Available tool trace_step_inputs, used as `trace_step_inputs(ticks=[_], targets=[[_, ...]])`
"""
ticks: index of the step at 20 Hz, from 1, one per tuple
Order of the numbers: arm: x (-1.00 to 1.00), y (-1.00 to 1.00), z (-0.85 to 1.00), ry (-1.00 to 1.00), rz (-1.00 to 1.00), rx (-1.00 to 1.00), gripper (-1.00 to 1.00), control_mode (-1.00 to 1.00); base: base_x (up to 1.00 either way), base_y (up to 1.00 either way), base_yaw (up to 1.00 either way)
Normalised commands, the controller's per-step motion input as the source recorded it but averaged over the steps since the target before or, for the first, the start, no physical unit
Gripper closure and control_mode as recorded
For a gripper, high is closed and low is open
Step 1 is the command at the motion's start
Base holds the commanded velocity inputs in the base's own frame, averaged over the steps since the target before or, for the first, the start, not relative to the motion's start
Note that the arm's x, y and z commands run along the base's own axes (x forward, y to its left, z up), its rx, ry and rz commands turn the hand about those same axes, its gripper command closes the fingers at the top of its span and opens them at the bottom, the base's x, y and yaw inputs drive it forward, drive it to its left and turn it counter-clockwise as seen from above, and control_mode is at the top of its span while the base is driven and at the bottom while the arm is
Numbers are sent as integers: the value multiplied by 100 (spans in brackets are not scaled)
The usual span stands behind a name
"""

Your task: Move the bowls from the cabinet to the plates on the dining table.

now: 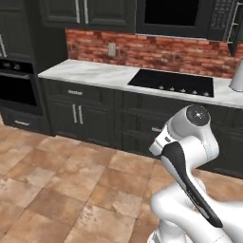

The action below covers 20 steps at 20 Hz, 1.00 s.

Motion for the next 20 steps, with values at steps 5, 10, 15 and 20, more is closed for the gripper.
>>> trace_step_inputs(ticks=[5,10,15,20], targets=[[0,0,0,0,0,0,-100,100,-9,-30,-43],[0,0,0,0,0,0,-100,100,-33,-28,-39],[0,0,0,0,0,0,-100,100,-18,-41,-39],[0,0,0,0,0,0,-100,100,-1,-44,-40]])
